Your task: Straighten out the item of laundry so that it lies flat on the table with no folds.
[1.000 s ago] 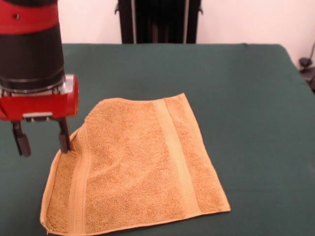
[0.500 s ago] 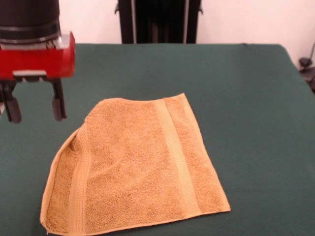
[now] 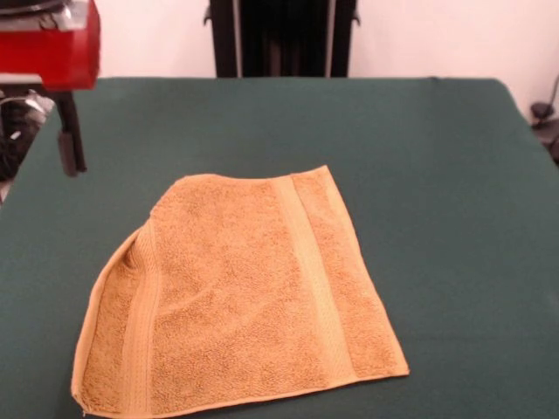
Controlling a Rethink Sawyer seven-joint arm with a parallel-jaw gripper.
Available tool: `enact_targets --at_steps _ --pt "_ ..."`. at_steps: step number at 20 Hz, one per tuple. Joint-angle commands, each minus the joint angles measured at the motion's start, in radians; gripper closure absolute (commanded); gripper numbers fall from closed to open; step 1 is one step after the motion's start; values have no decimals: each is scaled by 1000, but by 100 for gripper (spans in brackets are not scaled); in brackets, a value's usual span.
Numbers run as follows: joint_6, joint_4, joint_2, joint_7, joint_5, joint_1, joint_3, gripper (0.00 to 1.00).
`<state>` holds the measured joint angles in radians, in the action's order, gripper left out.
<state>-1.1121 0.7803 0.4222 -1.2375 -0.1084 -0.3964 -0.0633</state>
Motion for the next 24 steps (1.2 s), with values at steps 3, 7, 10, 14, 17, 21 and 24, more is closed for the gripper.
enact_targets --at_steps 3,7,10,14,17,21,24 --pt "-220 -172 -101 -93 -3 9 -48 0" --pt "-234 -200 -110 -85 -6 4 -46 0" --pt "-248 -206 -110 -65 -8 3 -46 0" --pt "-214 -143 -86 -33 -4 0 -47 0" --pt "-124 -5 -38 -44 17 -14 -50 0" --pt "-37 192 47 -52 39 -23 -51 0" --pt "2 316 107 -70 51 -21 -46 0"
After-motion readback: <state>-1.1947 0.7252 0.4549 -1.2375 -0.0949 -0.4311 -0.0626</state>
